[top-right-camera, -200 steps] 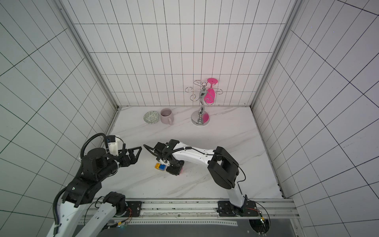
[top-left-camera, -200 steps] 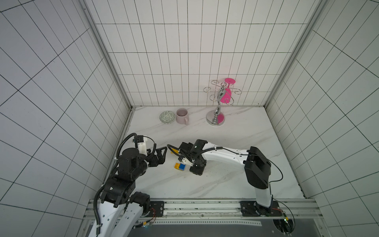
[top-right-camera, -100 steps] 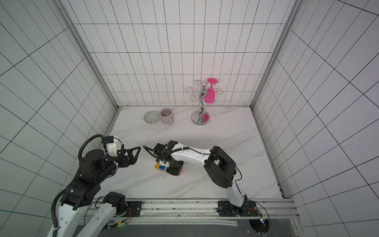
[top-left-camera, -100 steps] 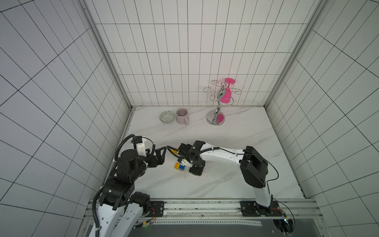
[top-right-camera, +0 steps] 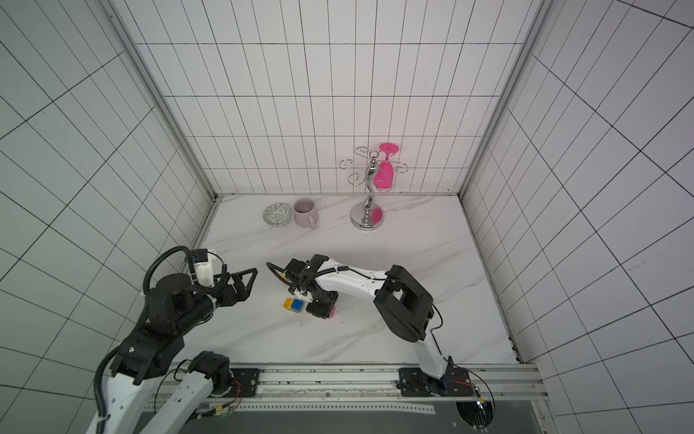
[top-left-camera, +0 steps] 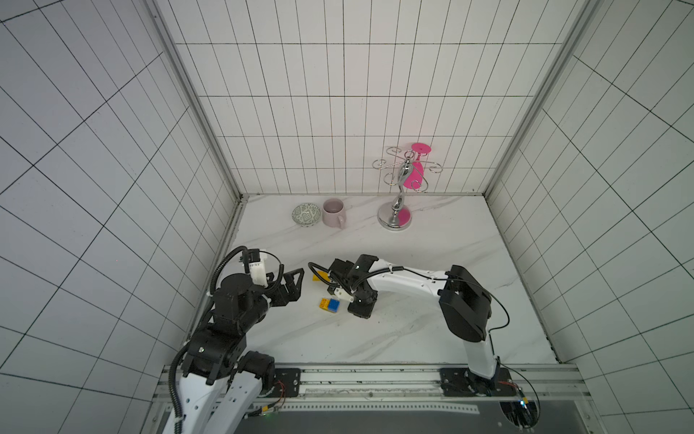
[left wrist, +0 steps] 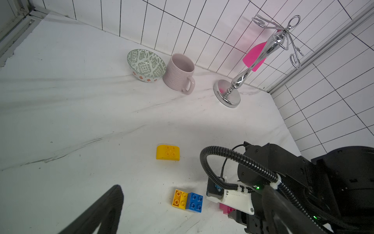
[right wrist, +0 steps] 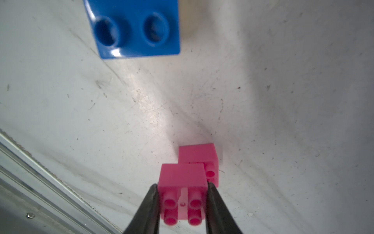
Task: Assemble the letter s with lego
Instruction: Assemble the lego brick with the lego brick.
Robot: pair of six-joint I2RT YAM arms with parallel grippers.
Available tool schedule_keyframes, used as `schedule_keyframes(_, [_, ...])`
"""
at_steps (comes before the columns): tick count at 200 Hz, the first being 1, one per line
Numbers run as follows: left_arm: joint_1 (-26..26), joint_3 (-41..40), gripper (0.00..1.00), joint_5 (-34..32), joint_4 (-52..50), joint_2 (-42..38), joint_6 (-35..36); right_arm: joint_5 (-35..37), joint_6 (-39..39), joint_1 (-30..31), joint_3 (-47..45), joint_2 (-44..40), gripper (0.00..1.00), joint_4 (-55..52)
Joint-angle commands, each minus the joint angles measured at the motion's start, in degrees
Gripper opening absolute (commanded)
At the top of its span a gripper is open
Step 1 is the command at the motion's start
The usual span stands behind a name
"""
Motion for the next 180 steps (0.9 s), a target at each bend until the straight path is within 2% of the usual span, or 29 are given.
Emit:
schedule_keyframes(1, [0.00,-0.54,0.99,-0.87,0.72,-0.44,-0.04,-1.76,-1.39,0.02,-3.53,1.80,0.27,0.29])
schedule_keyframes(28, [0.01,-0.49,0.99,-0.84,0.72,-0.75,-0.08,0.48,2.55,-0.60,-3.21,2.17,0.27,0.26])
schedule_keyframes(65, [0.00,-0.54,0.99,-0.76,0.74,-0.76,-0.12,8.74,20.62,-5.28,-0.12,1.77,0.26,-0.51])
schedule_keyframes(80, [0.00,-0.60,0.99,-0.60,0.88,-0.70,-0.08,9.50,28.06,-7.77,0.30,0.39,0.26,-0.77])
schedule_keyframes(97, [0.00,-0.60,0.99,-0.49,0.89,-0.59,-0.08,9.74,32.63,-9.43,0.23,-1.13,0.27,0.15])
schedule_keyframes(152, [0.00,-0.59,0.99,-0.25,0.89,-0.86,0.00,7.81,33.71,-10.50,3.17,-4.16,0.28,-1.21])
schedule_keyframes(180, [0.00,-0.71,0.99,-0.09,0.95,-0.85,0.09,2.17,33.01,-12.14,0.85,-5.69,0.27,-0.70])
